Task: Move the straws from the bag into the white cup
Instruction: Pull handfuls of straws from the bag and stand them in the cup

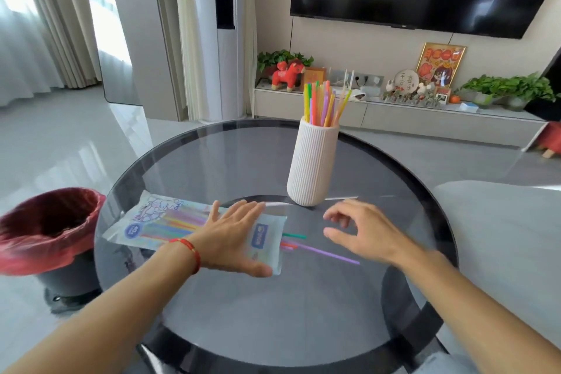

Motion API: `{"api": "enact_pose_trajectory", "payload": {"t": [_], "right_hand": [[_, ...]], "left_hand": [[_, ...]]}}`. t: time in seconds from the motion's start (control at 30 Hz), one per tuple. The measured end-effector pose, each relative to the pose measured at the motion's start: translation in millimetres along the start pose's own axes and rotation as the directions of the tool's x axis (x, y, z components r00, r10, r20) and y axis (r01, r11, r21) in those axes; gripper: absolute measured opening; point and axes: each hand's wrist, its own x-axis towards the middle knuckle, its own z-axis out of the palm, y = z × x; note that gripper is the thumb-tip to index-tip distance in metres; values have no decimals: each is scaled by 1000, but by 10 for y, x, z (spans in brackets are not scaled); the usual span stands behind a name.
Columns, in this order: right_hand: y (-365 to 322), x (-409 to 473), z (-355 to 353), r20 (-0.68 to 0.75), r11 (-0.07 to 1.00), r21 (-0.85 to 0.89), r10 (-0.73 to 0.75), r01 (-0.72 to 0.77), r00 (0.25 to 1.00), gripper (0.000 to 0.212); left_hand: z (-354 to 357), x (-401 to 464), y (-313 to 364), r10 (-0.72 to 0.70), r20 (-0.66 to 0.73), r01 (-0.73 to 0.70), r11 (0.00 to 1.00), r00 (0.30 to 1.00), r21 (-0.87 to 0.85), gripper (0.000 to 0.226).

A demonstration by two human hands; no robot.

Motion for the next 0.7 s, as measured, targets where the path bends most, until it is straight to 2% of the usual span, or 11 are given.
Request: {"api": "enact_pose_trajectory", "payload": {"t": [0.07, 0.1, 0.2, 0.33, 0.43, 0.53, 0.7], "right_hand": [[38, -89, 298, 155, 996, -67, 70, -61, 985, 47], [63, -96, 392, 177, 993, -88, 88, -73, 980, 45], [63, -105, 507, 113, 990, -120, 82, -68, 990, 18], [64, -107, 595, 44, 993, -106, 60, -55, 997, 20], [39, -49, 588, -4, 992, 94, 87, -86, 996, 17], [-15, -8, 642, -1, 949, 280, 151, -145, 988, 27], [-131, 70, 756, -5, 921, 384, 70, -63, 998, 33]], "left_hand": [[50, 19, -22, 40, 55, -46, 994, 998, 95, 140], [34, 40, -13, 50, 61, -57, 993, 997, 108, 142], [-35, 98, 19, 67, 46, -72, 991, 997, 109, 139], [-7, 104, 24, 100, -11, -98, 989, 995, 109, 129], [9, 80, 43, 125, -96, -117, 990, 987, 84, 120], [22, 62, 64, 158, -168, -148, 987, 973, 67, 116], [41, 41, 133, 181, -217, -181, 983, 959, 22, 110]]}}
